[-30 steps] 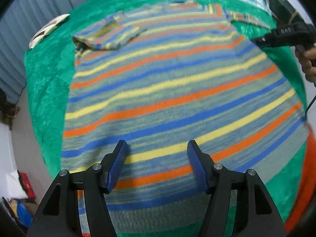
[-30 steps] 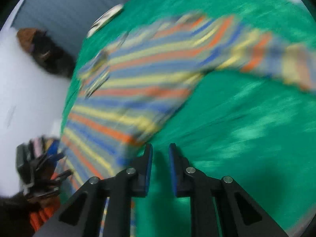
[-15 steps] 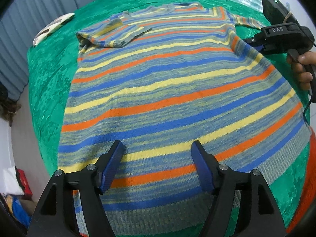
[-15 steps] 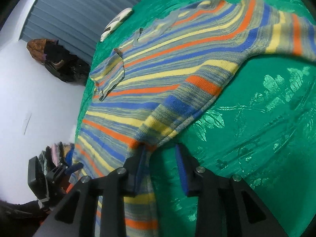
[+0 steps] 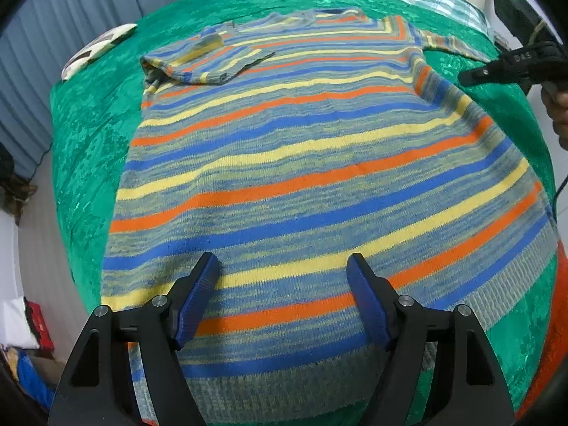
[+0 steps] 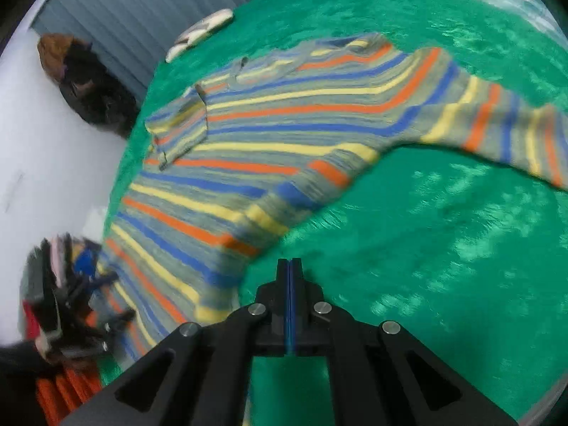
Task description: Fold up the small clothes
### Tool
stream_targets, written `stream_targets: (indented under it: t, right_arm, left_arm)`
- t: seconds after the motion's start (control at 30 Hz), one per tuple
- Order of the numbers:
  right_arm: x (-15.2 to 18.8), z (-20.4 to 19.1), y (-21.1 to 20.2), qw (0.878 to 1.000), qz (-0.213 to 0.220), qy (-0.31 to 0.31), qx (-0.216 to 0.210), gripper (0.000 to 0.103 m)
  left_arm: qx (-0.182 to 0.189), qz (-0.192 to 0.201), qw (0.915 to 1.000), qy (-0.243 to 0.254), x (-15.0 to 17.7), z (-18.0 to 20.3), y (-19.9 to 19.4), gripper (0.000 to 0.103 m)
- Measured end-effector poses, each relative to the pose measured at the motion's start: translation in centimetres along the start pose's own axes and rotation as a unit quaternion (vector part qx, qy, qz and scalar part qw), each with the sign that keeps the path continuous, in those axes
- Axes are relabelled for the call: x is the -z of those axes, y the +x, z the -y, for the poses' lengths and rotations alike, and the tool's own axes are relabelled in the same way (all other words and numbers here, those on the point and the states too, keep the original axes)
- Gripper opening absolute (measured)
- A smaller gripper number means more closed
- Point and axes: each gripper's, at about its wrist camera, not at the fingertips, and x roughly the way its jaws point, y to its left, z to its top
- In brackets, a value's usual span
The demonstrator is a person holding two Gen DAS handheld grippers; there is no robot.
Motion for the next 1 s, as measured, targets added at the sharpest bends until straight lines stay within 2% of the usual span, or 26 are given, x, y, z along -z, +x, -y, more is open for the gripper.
stream_targets:
  t: [0.03, 0.07, 0.1, 0.13, 0.23, 0.37, 0.4, 0.43, 0.47, 0.6, 0.67, 0.7, 0.73, 0.77, 0.83, 0.9, 0.97, 1.0]
  right_arm:
    - [0.1, 0.6, 0.1, 1.000, -0.008, 0.021, -0.020, 0.011]
    - [0.1, 1.3, 0.7, 0.998, -0.015, 0.048, -0.046, 0.027]
    - [0.2, 1.5, 1.1, 0.996, -0.013, 0.061, -0.057, 0.033]
    - [0.1, 1.7, 2.0, 0.994, -0.006, 0.075, -0.076, 0.034]
    - [-0.6, 1.4, 4.5, 0.990, 0.003, 0.100, -0.104, 0.032]
    - [-1.7, 0.1, 6.2, 0.993, 0.034, 0.088, -0.073, 0.032]
    - [-1.7, 0.0, 6.5, 0.993, 0.036, 0.090, -0.069, 0.029]
    - [-1.7, -0.2, 6.7, 0.994, 0.039, 0.089, -0.059, 0.020]
    - [-1.8, -0.1, 6.6, 0.994, 0.040, 0.090, -0.053, 0.006]
    - [-1.5, 1.0, 3.7, 0.991, 0.059, 0.107, -0.061, 0.005]
    - [-1.3, 1.6, 1.5, 0.992, 0.053, 0.102, -0.055, 0.005]
    - [-1.1, 1.9, 0.7, 0.993, 0.047, 0.101, -0.043, 0.005]
    - [-0.9, 2.4, -0.5, 0.995, 0.035, 0.093, -0.010, 0.005]
    - [-0.8, 2.8, -1.1, 0.996, 0.025, 0.082, 0.024, 0.000]
    - [-0.5, 3.7, -1.5, 0.990, 0.005, 0.065, 0.122, 0.000]
    - [0.0, 4.6, -1.8, 0.990, 0.007, 0.088, 0.106, 0.000]
    - [0.5, 4.9, -2.5, 0.991, 0.021, 0.113, 0.070, 0.014]
    - [1.0, 4.3, -2.9, 0.993, 0.026, 0.109, 0.038, 0.020]
  left_arm:
    - [0.000, 0.000, 1.0000, -0.002, 0.0, 0.0, 0.1, 0.078]
    - [0.001, 0.000, 1.0000, -0.004, -0.1, -0.1, 0.1, 0.079]
    - [0.002, 0.000, 1.0000, -0.006, -0.1, -0.1, 0.2, 0.079]
    - [0.003, -0.001, 1.0000, -0.009, -0.2, -0.2, 0.2, 0.080]
    - [0.004, -0.004, 1.0000, -0.006, -0.3, -0.2, 0.2, 0.080]
    - [0.002, -0.006, 1.0000, -0.004, -0.3, -0.2, 0.3, 0.081]
    - [0.001, -0.006, 1.0000, -0.004, -0.3, -0.2, 0.3, 0.082]
    - [0.000, -0.005, 1.0000, -0.005, -0.3, -0.2, 0.4, 0.082]
    - [0.000, -0.005, 1.0000, -0.005, -0.3, -0.2, 0.4, 0.083]
    - [0.003, -0.005, 1.0000, -0.006, -0.3, -0.3, 0.4, 0.083]
    - [0.002, -0.005, 1.0000, -0.004, -0.3, -0.3, 0.4, 0.083]
    - [0.002, -0.004, 1.0000, -0.004, -0.3, -0.3, 0.4, 0.083]
    - [0.002, -0.004, 1.0000, -0.004, -0.3, -0.2, 0.4, 0.084]
    - [0.001, -0.003, 1.0000, -0.005, -0.3, -0.2, 0.5, 0.084]
    - [0.000, -0.002, 1.0000, -0.004, -0.3, -0.2, 0.6, 0.086]
    - [0.000, -0.003, 1.0000, -0.001, -0.3, -0.2, 0.6, 0.086]
    - [0.002, -0.004, 1.0000, -0.003, -0.3, -0.4, 0.5, 0.086]
    - [0.003, -0.004, 1.0000, -0.004, -0.2, -0.4, 0.4, 0.086]
